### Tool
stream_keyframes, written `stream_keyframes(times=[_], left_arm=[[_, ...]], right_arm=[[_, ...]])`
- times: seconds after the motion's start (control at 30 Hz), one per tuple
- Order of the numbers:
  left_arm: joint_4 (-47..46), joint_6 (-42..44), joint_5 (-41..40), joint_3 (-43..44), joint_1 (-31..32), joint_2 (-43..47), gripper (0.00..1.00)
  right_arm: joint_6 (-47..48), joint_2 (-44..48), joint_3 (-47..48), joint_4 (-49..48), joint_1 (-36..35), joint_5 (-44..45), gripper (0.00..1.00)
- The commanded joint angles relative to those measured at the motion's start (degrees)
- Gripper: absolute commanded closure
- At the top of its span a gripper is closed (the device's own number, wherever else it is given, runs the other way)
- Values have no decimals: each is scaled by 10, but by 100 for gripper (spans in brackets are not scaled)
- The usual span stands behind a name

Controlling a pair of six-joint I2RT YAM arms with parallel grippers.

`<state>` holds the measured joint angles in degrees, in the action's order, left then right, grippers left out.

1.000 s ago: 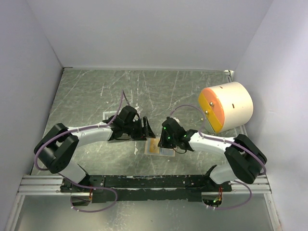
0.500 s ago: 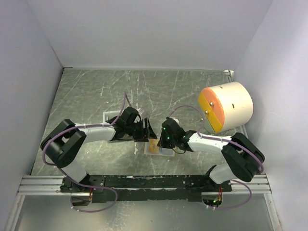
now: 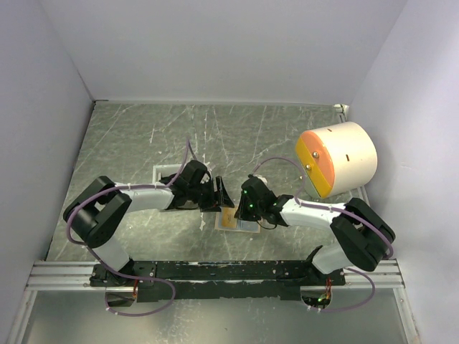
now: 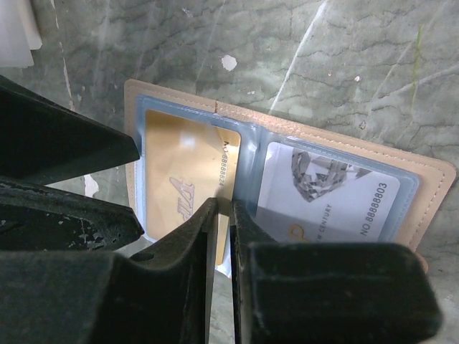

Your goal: Put the credit cards into the card holder

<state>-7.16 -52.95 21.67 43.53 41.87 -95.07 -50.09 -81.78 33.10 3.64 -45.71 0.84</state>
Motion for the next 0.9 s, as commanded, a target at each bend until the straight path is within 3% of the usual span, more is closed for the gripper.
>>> stream_keyframes(times=[0.0,0.53,0.87], left_arm=[[25,15,-38,6,8,-1,24],[-11,-22,7,19,33,-11,24],[-21,-38,37,31,36,7,25]], right_arm=[[3,-3,-15,19,-2,15,88],[10,7,-12,14,-2,16,87],[22,57,2,46,-2,38,70]])
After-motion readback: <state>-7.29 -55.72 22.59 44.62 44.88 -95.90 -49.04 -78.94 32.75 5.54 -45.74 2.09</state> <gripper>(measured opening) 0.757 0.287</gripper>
